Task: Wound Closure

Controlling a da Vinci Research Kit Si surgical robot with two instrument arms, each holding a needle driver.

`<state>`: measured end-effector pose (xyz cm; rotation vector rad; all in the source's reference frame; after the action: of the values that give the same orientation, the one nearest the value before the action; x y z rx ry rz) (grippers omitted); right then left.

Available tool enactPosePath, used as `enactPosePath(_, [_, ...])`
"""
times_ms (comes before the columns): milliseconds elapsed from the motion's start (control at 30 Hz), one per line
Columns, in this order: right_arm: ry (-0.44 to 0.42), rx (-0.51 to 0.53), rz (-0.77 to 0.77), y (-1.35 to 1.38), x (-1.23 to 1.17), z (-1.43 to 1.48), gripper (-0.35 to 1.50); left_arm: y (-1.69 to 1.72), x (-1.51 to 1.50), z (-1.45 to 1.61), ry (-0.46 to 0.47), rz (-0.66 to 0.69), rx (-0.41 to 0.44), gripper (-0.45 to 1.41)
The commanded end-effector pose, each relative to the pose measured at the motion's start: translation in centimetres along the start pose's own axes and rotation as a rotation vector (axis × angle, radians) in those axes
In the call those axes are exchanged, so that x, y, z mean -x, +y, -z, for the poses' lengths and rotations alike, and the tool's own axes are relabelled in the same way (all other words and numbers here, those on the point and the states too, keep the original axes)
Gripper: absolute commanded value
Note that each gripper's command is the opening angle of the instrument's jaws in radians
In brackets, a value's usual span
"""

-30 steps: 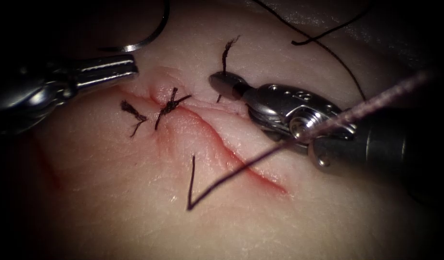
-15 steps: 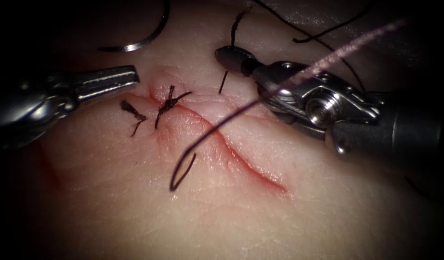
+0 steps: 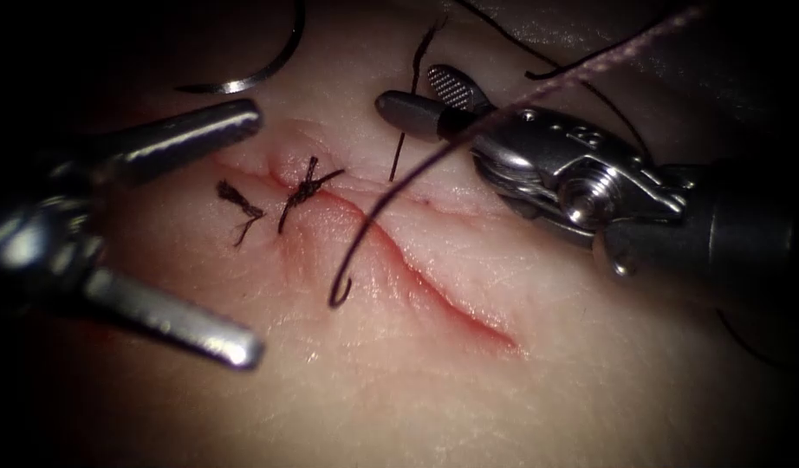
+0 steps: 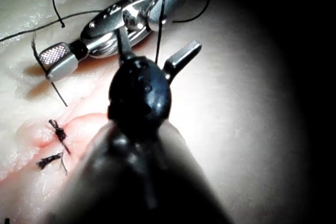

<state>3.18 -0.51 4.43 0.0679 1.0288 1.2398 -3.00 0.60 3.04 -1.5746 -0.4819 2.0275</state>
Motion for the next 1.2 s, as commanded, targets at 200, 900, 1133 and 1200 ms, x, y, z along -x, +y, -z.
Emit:
enactPosePath(200, [-0.001, -0.018, 0.016, -0.10, 0.14, -0.12, 0.41, 0.05, -0.14, -0.28, -0.145, 0.029, -0.095, 1.03])
enactPosePath(900, [-0.017, -0.040, 0.040, -0.22, 0.21, -0.13, 0.22, 0.06, -0.30, -0.57, -0.277, -0.016, -0.212, -0.45])
enactPosePath(1133, [-0.039, -0.096, 0.048, -0.18, 0.20, 0.08, 0.74, -0.12, -0.14, -0.33, -0.255, -0.034, -0.181, -0.45])
enactPosePath(1200, [-0.045, -0.115, 0.064, -0.14, 0.17, 0.17, 0.96, -0.25, -0.05, -0.21, -0.230, -0.031, -0.198, -0.45])
